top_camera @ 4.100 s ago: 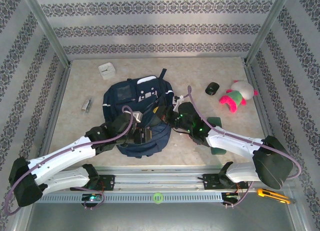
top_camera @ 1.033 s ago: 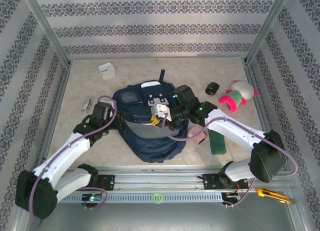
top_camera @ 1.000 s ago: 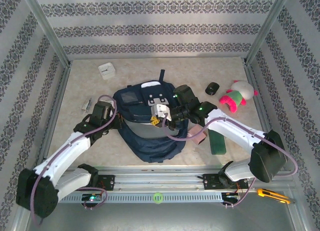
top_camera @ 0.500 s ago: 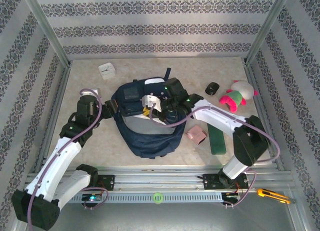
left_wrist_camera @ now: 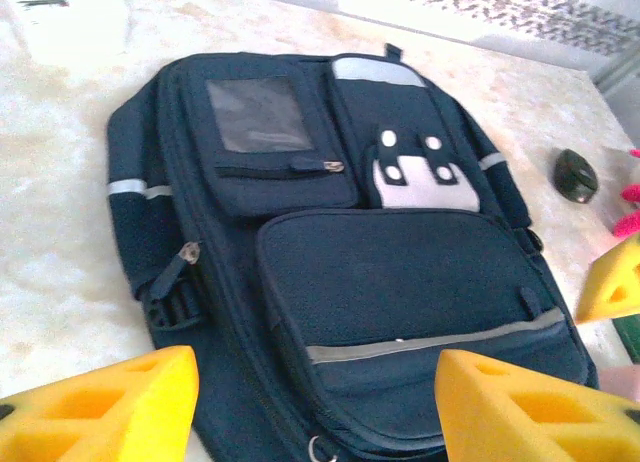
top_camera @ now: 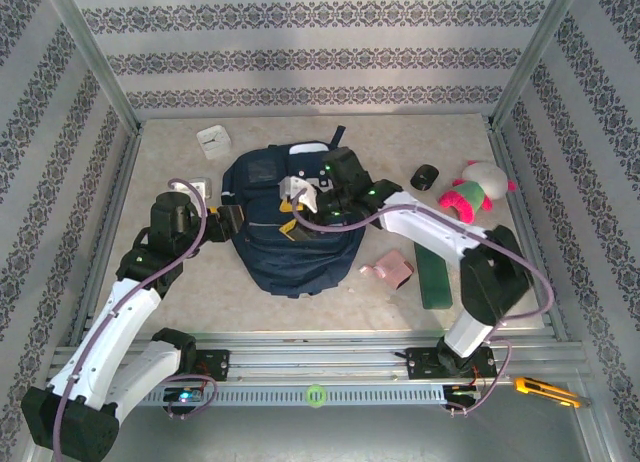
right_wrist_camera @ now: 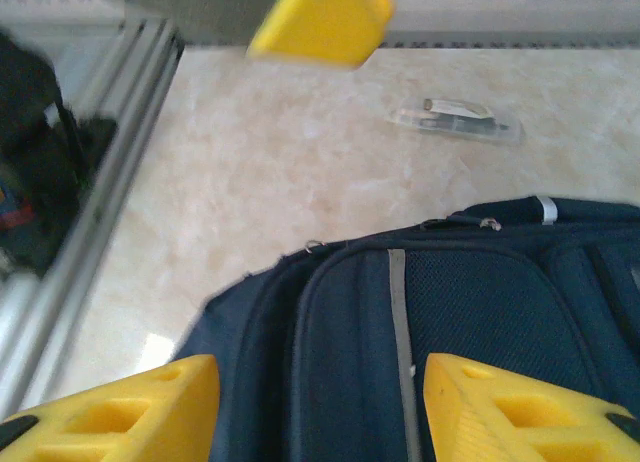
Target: Pack the student bag
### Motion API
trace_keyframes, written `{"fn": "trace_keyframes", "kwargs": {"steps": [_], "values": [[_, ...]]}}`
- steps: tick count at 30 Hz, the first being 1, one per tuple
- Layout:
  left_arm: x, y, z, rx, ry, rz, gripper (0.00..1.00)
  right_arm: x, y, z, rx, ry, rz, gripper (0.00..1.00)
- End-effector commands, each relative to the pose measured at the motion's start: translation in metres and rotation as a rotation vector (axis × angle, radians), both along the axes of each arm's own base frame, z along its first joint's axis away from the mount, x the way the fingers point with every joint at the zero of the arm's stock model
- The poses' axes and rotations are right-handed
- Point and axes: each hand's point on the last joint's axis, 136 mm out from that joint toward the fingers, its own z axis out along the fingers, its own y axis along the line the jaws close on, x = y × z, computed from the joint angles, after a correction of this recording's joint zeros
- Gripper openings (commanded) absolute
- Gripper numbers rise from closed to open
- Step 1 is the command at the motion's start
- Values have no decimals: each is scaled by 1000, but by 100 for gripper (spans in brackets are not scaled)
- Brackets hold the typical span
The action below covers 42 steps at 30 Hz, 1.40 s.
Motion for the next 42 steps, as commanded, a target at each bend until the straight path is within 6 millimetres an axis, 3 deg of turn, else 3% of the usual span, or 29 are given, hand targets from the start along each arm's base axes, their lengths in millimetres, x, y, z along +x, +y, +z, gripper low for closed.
{"fn": "trace_keyframes", "kwargs": {"steps": [1, 4, 8, 11, 14, 17, 20, 24, 27, 38, 42], "values": [[8, -16, 9, -16, -68, -92, 64, -3, -37, 17, -11, 253, -238, 59], [15, -27, -2, -49, -30, -101, 64, 5, -86, 5, -52, 401, -448, 62], [19, -53, -15, -58, -2, -169, 75, 25, -177, -28, -109, 602, -836, 65], [24, -63, -19, -54, 10, -183, 80, 30, -249, -56, -147, 770, -1135, 65], [29, -69, -20, -56, 12, -187, 85, 24, -300, -81, -246, 851, -1323, 65], [38, -71, -18, -55, -3, -181, 85, 17, -335, -107, -404, 846, -1458, 72], [43, -75, -15, -59, 0, -195, 86, 10, -353, -132, -514, 886, -1524, 80], [42, -83, -14, -86, 9, -232, 86, 4, -352, -164, -582, 977, -1514, 82], [39, -82, -15, -92, 1, -231, 86, -1, -365, -179, -678, 969, -1546, 86], [38, -80, -7, -119, -41, -211, 86, -5, -353, -201, -690, 1072, -1469, 87], [43, -82, -4, -97, -50, -220, 86, -1, -359, -206, -732, 1067, -1482, 85]]}}
